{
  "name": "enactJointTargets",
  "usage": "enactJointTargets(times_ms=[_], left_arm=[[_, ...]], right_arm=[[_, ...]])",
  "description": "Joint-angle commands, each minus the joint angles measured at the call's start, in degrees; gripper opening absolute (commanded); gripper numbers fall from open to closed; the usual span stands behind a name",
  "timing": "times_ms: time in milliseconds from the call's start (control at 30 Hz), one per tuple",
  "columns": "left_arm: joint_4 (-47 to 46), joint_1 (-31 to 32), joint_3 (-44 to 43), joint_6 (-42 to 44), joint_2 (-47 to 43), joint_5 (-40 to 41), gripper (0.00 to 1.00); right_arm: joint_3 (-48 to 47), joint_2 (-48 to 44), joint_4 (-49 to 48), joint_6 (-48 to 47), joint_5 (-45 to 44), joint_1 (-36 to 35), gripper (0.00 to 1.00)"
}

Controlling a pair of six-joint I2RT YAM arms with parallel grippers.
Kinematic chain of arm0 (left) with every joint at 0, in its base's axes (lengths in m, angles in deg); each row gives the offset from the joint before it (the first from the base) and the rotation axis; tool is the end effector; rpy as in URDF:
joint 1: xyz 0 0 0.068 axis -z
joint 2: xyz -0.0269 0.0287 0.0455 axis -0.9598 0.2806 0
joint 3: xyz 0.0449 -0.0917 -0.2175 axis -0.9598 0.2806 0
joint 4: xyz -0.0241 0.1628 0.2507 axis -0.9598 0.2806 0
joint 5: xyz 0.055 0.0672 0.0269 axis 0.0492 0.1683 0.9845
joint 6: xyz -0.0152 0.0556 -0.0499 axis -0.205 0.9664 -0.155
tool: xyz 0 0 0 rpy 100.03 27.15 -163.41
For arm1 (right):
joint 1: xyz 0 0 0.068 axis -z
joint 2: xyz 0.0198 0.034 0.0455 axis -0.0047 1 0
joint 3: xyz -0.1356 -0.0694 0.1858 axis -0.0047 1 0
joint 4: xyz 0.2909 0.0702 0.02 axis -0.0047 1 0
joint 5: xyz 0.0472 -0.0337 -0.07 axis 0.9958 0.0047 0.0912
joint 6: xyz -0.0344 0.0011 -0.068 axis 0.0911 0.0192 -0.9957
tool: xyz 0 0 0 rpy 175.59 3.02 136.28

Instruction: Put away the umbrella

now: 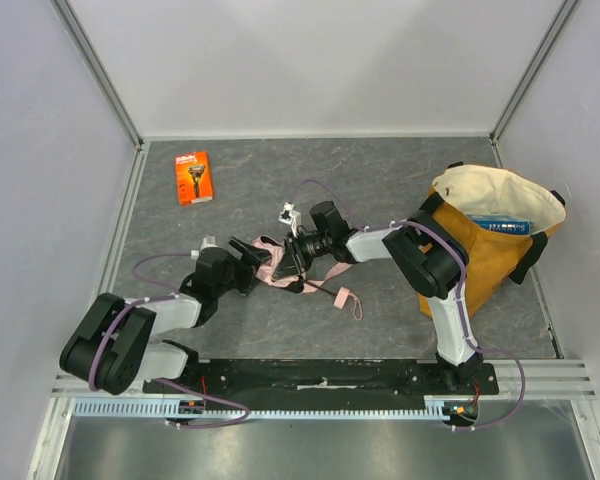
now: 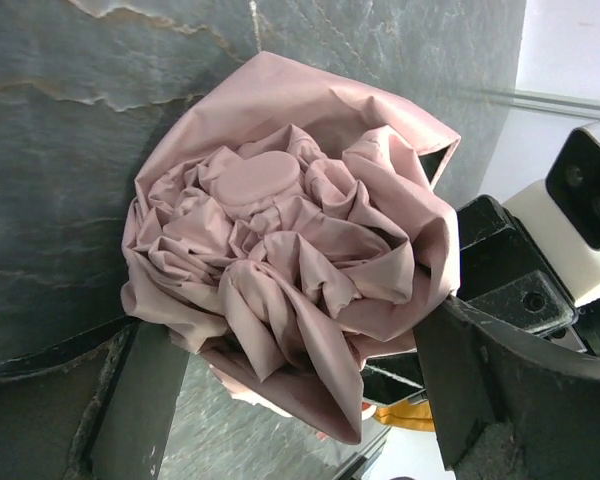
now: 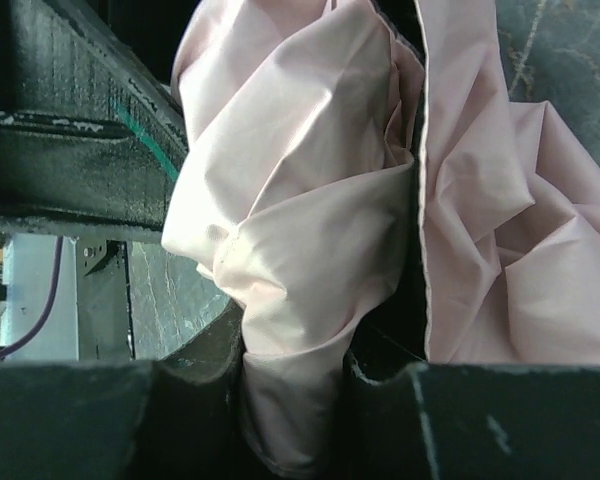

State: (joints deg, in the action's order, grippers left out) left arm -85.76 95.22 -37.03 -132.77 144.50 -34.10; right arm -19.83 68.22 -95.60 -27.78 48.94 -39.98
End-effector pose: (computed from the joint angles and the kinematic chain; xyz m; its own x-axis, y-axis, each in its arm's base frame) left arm 0.2456 -0.1044 0.0437 -0.5613 -0.8111 -0.1643 -0.3577 0.4168 -0.8357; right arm 0.3053 0.3234 0.0338 -0.6912 -0.3511 -0.6316 -0.7148 0.2036 0.6691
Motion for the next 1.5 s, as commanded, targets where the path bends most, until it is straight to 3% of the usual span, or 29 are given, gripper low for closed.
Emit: enactJointTargets(times_ms=[0,133,333,667,767,900,1033,1167,1400,1467], left_arm=[[-2.44,3.26,0.75,-3.17,6.0,7.93,0.95],[-4.3,5.81,4.17,-5.02,5.22,12.95,0.95],[2.56,7.22,3.3,-3.62,3.1,16.57,0.93],[-11.13,7.13,3.91,-1.34,8.38,15.07,0.85],[-15.17,7.13,4.62,-0.11,7.85,15.34,0.74],[-15.28,7.22,3.74,2.44,5.92,15.25,0.55],[-17.29,7.14,4.44,2.45,6.0,15.34,0.29],[-19.67,7.22,5.67,2.1,6.88,14.81,0.02],[-22.31,7.22,7.96,-1.15,7.59,12.79,0.02],[-21.26,7.14,8.05,-2.38,7.32,11.83,0.02]], right_arm=[[0.77,4.96,8.22,4.68,2.44,-0.36,0.0],[1.11,3.39,4.19,9.33,5.25,0.35,0.0],[3.92,0.66,-12.95,23.83,10.71,0.88,0.0],[7.62,1.01,-36.94,43.09,15.81,0.96,0.0],[7.09,1.1,-33.2,40.65,15.73,0.87,0.0],[3.23,0.13,-8.36,21.34,13.35,0.26,0.0],[2.87,-0.22,-5.16,19.12,12.82,0.08,0.0],[-0.02,-1.01,8.43,9.29,7.75,0.08,0.02],[-0.47,-9.17,20.76,0.13,-10.8,0.0,0.65],[-0.03,-12.25,22.01,-1.81,-13.45,-0.09,0.9]])
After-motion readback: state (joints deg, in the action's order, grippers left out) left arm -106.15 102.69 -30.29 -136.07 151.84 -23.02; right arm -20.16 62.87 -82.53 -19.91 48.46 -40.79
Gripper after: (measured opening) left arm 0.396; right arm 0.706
